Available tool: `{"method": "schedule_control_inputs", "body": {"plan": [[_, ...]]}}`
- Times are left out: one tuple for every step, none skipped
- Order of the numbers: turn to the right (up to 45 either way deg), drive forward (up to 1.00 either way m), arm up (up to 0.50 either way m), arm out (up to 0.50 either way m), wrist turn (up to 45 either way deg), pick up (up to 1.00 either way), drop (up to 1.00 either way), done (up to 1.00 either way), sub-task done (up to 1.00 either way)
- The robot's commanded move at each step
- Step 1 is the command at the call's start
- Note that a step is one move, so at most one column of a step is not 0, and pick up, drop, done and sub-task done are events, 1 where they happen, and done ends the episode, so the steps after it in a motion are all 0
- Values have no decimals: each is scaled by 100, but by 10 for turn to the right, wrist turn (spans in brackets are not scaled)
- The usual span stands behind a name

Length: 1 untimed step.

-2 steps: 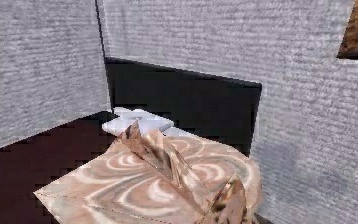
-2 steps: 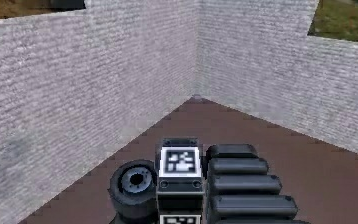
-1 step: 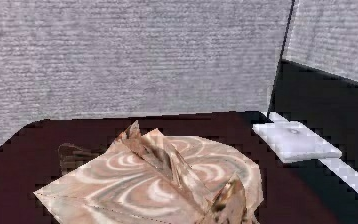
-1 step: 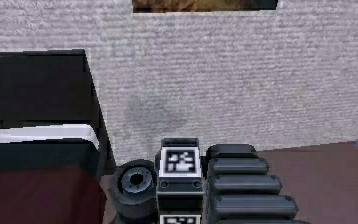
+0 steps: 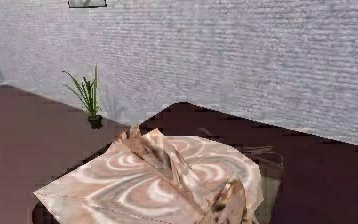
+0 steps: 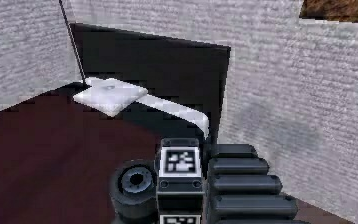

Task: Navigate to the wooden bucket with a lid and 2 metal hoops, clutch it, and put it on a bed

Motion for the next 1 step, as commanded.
{"method": "schedule_control_inputs", "body": {"plan": [[450,0,0,0,0,0,0,0,0]]}}
